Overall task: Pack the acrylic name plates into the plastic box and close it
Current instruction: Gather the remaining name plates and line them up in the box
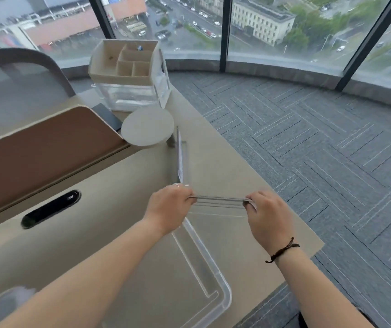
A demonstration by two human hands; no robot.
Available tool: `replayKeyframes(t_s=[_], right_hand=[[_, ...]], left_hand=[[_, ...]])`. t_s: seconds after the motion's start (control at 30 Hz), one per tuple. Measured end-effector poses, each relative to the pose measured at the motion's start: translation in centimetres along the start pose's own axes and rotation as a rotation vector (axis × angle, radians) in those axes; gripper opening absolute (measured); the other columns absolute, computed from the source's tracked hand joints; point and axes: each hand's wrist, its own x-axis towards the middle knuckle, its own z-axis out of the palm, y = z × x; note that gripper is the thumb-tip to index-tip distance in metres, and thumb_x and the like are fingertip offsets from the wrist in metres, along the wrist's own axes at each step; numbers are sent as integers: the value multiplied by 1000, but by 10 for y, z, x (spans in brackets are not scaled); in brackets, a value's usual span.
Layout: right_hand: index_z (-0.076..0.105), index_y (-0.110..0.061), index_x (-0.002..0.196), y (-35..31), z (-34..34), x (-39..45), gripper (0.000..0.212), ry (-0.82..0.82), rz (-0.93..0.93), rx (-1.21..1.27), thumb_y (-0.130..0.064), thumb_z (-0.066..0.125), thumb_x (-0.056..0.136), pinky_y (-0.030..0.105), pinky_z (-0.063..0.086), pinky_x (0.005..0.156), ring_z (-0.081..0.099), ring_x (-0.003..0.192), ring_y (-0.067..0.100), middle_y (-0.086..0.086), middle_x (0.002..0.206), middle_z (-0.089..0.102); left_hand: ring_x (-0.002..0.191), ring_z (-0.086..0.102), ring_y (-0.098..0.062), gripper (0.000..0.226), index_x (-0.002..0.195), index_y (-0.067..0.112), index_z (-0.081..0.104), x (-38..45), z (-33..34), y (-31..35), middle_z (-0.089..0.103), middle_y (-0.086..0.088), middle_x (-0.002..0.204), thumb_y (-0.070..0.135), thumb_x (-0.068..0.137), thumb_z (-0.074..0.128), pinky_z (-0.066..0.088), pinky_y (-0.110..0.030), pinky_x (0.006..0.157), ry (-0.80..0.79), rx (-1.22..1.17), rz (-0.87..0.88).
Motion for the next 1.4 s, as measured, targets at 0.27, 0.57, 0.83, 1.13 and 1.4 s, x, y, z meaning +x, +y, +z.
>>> replayKeyframes(t_s=[0.27, 0.57, 0.83, 1.13, 1.4], right_hand=[[73, -15, 81, -130, 6, -19, 4, -20, -277, 50, -16, 71, 84, 28, 39, 54, 60, 73, 29, 2, 81, 64], [74, -17, 83, -282, 39, -81, 1, -109, -646, 147, -17, 73, 82, 38, 53, 57, 61, 72, 23, 1, 77, 64], [74, -18, 84, -384, 70, -158, 4, -212, -850, 131, -22, 74, 82, 25, 44, 58, 61, 72, 18, -6, 78, 64], [71, -19, 87, -461, 125, -242, 11, -396, -1027, 38, -29, 68, 86, 35, 53, 61, 62, 76, 19, -4, 84, 64], [69, -24, 81, -474, 154, -263, 13, -541, -1067, -86, -35, 75, 79, 32, 47, 59, 61, 75, 20, -7, 80, 63]], left_hand=[[80, 63, -17, 9, 91, 24, 76, -90, -88, -84, 68, 6, 84, 26, 88, 68, 53, -40, 74, 253, -178, -66], [81, 64, -12, 9, 94, 27, 75, -244, -162, -182, 69, 12, 88, 30, 86, 73, 53, -35, 70, 530, -102, -257], [73, 63, -13, 10, 92, 28, 75, -382, -185, -233, 68, 12, 82, 35, 87, 71, 52, -32, 64, 651, -76, -430], [75, 60, -10, 8, 91, 32, 74, -509, -174, -279, 66, 15, 82, 37, 85, 73, 47, -26, 62, 685, -44, -660], [66, 61, -13, 8, 80, 29, 70, -544, -135, -265, 63, 12, 73, 37, 82, 72, 45, -28, 54, 642, -79, -762]])
